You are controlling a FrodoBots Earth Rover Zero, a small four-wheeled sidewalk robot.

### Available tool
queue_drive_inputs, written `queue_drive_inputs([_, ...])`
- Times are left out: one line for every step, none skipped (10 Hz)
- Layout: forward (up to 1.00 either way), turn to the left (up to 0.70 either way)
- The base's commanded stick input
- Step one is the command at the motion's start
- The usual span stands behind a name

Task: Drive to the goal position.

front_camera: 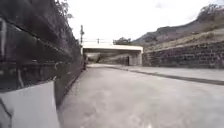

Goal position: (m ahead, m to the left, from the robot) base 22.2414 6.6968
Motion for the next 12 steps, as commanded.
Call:
queue_drive_inputs([0.7, 0.0])
queue_drive_inputs([0.7, 0.0])
queue_drive_inputs([0.7, 0.0])
queue_drive_inputs([0.7, 0.0])
queue_drive_inputs([0.7, 0.0])
queue_drive_inputs([0.7, 0.0])
queue_drive_inputs([0.7, 0.0])
queue_drive_inputs([0.7, 0.0])
queue_drive_inputs([0.7, 0.0])
queue_drive_inputs([0.7, 0.0])
queue_drive_inputs([0.7, 0.0])
queue_drive_inputs([0.7, 0.0])
